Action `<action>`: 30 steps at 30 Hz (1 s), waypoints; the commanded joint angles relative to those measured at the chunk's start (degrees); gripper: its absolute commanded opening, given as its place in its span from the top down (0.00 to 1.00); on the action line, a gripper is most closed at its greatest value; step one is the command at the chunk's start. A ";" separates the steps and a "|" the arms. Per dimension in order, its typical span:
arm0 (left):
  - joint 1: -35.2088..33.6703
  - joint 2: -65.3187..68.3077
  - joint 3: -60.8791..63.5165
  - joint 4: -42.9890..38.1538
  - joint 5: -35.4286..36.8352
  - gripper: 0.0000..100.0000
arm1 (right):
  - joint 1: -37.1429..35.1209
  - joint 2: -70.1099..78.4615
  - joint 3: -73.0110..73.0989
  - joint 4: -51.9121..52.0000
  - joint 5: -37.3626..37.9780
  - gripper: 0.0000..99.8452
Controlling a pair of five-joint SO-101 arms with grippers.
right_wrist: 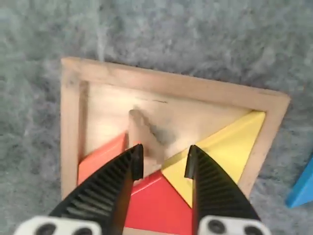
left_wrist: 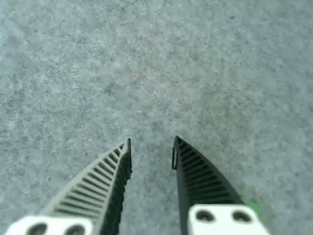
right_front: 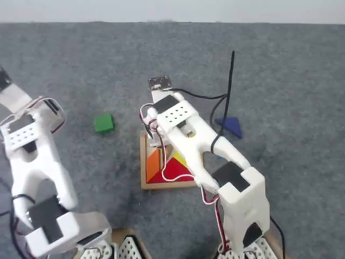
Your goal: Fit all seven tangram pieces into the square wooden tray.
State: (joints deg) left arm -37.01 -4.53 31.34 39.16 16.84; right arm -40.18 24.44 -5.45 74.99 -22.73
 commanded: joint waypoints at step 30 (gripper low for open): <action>0.35 -3.16 -0.57 -1.67 -0.70 0.86 | 1.63 2.42 3.87 -12.09 15.30 0.96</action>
State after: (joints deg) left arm -37.01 -4.53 31.34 39.16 16.84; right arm -39.56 28.13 -2.20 63.21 -8.22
